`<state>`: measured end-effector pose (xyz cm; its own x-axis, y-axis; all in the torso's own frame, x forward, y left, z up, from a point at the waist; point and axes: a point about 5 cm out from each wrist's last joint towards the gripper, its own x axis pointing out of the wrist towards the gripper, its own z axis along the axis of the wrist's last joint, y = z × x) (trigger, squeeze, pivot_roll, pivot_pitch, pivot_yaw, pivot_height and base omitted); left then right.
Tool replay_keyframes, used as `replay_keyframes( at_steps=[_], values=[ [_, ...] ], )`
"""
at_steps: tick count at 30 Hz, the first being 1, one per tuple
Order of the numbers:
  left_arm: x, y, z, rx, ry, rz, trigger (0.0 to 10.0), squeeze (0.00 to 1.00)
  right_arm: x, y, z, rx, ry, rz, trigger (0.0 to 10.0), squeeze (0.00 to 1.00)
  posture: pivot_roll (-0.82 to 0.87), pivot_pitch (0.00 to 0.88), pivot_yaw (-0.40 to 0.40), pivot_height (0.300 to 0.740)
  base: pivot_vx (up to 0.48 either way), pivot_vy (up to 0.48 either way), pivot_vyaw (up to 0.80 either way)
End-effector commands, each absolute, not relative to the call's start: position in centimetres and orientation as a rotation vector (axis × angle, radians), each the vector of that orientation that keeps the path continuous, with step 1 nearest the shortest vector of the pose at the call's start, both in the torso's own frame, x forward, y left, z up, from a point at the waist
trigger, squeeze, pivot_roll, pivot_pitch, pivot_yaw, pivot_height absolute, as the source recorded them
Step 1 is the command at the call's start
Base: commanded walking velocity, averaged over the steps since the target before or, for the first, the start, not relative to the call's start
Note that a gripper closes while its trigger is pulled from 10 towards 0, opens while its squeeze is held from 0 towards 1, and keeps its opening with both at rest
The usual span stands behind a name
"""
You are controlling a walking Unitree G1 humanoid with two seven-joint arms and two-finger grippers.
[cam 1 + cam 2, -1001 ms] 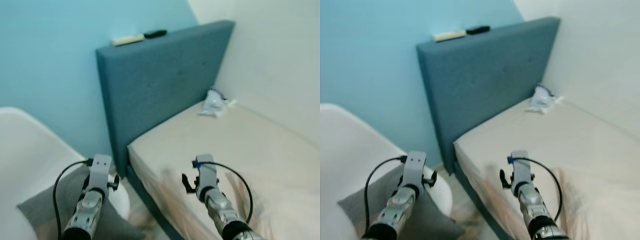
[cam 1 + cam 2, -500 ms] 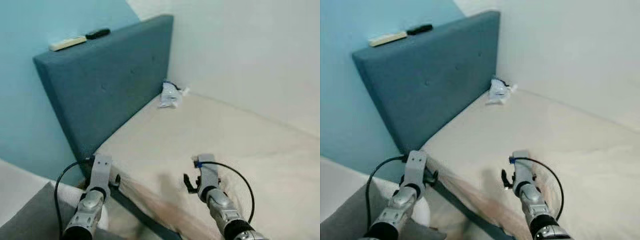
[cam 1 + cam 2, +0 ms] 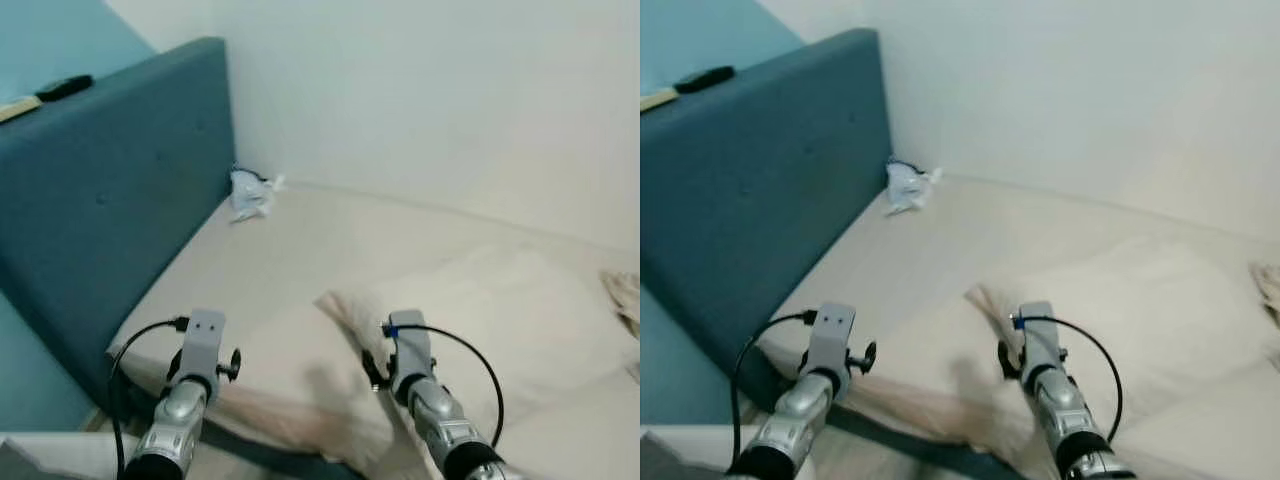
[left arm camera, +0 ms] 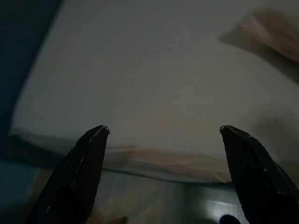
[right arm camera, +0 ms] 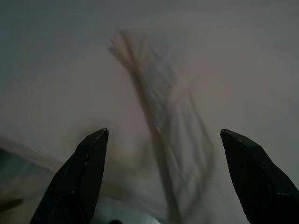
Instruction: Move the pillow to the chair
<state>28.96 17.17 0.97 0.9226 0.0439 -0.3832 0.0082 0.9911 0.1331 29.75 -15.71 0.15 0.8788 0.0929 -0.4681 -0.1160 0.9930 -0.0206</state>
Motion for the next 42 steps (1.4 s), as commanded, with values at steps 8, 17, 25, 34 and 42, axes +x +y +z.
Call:
replay_keyframes(
  at_steps=[8,17,25,34,42],
  values=[
    [28.53,17.18,0.47,0.133,0.417,0.013,10.0,0.00,29.55,-15.81,-0.06,-0.047,0.496,0.102,10.0,0.00,-0.03,0.038,-0.036,0.740,0.000,0.000,-0.80],
    [28.49,16.93,0.52,0.128,0.406,-0.004,10.0,0.00,29.38,-16.05,-0.30,-0.088,0.516,0.097,10.0,0.00,-0.03,0.040,-0.038,0.740,0.000,0.000,-0.35],
    [28.51,16.50,0.68,0.141,0.386,-0.036,10.0,0.00,29.40,-16.21,-0.24,-0.077,0.508,0.083,10.0,0.00,-0.03,0.043,-0.038,0.740,0.000,0.000,0.00],
    [28.40,16.28,0.59,0.152,0.389,-0.047,10.0,0.00,29.46,-16.27,-0.10,-0.069,0.495,0.079,10.0,0.00,-0.04,0.046,-0.037,0.740,0.000,-0.315,0.00],
    [28.33,16.22,0.54,0.160,0.390,-0.051,10.0,0.00,29.40,-16.35,-0.15,-0.070,0.497,0.077,10.0,0.00,-0.04,0.048,-0.038,0.740,0.000,-0.433,0.00]
  ],
)
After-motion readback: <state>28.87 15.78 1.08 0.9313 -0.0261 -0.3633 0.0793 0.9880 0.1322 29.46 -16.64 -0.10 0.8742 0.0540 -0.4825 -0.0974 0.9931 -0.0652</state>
